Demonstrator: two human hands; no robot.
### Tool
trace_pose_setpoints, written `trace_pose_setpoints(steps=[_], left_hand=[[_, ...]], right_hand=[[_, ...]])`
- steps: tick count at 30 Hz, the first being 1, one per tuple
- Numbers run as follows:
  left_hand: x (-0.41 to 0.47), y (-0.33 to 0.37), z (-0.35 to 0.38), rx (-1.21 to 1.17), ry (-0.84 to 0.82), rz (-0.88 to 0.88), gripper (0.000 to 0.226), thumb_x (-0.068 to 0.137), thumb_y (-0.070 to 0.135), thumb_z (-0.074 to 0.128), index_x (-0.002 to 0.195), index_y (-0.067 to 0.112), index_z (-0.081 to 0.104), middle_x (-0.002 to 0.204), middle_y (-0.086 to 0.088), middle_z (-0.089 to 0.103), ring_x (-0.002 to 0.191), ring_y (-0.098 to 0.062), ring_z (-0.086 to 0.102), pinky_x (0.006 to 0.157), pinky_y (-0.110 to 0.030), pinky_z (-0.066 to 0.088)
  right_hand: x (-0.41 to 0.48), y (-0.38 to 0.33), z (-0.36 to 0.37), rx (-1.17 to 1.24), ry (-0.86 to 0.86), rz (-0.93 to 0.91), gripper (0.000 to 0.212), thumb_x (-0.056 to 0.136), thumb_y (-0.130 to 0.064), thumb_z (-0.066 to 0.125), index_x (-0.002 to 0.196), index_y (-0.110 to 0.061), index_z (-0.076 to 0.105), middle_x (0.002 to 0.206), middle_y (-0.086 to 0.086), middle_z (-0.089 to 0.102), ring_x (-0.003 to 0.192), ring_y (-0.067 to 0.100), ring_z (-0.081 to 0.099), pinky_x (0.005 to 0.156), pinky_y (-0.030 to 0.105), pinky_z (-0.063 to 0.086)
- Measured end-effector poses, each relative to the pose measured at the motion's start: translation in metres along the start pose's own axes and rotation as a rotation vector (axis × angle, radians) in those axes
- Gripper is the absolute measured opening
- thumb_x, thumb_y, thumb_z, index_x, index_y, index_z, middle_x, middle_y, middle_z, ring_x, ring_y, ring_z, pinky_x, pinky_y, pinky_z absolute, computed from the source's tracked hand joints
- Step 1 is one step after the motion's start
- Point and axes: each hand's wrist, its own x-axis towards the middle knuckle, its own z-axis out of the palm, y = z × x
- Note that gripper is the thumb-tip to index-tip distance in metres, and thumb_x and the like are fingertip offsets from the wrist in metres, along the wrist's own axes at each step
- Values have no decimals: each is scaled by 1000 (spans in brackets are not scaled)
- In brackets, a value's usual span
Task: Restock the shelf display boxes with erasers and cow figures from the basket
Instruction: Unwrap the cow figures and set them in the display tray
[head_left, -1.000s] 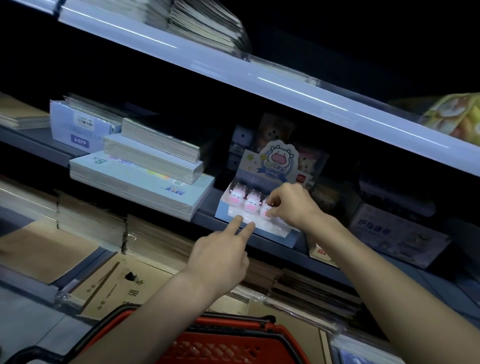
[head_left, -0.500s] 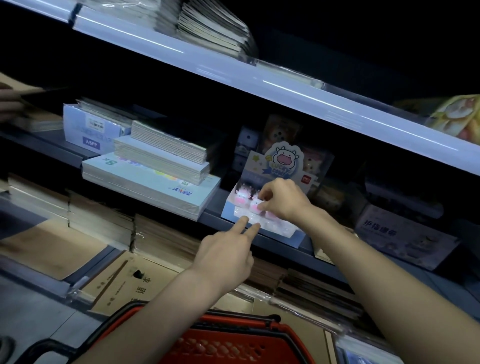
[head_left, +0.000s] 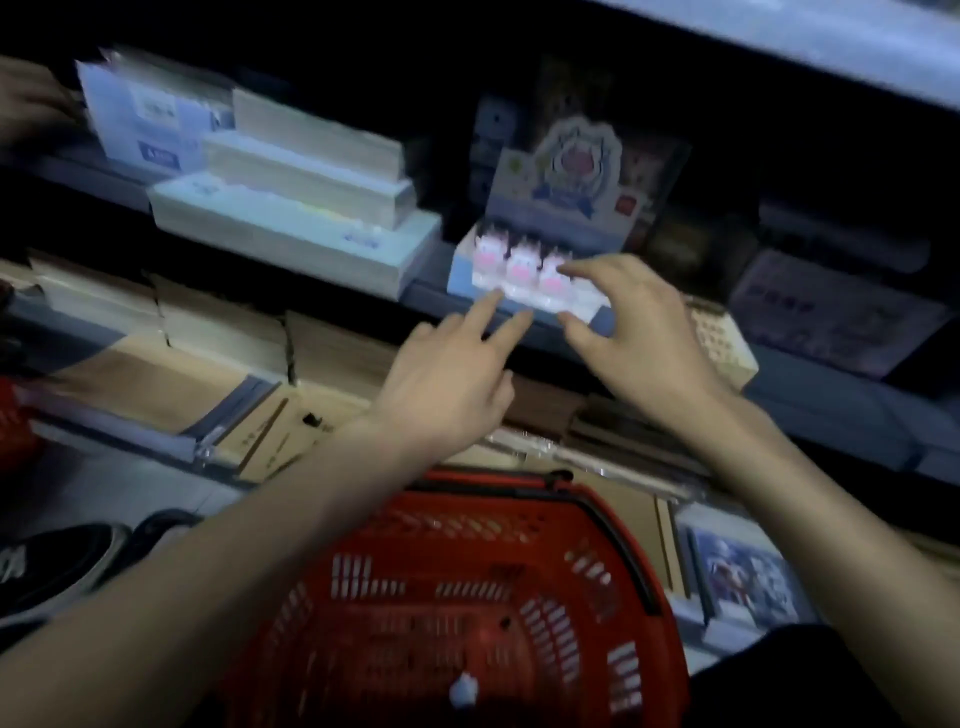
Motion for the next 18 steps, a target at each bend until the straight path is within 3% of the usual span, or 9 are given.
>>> trace_pose_setpoints(steps=[5,9,13,18], left_hand=[[-50,4,9,30,-52,23,75,87,48,44,156,21,38,160,-16,37,131,-41,50,99,-51,45],[-95,-2,31,74,-194,62,77,88,52,43,156,18,36,159,-21,38,135,-43,46,106,-53,41],[-141,-9,61,101,-355,80,75,98,56,44,161,20,25,165,-17,26,144,-41,36,113,-54,34],[-188,-9,94,132,-535,128,74,95,57,48,158,22,32,162,-19,33,138,-40,45,112,-52,37]], right_hand=[[-92,-8,8,113,-1,-58,36,97,-25,62,133,-18,63,124,-1,61,118,14,58,100,29,46],[-152,8,55,142,-183,-20,31,94,-23,62,124,-18,66,116,1,63,112,22,62,95,38,51],[-193,28,114,55,-698,113,36,88,-24,68,124,-21,66,121,9,65,113,31,64,94,40,53],[-238,33,194,-70,-1348,78,30,88,-27,70,115,-13,70,117,13,72,109,32,68,78,30,49]])
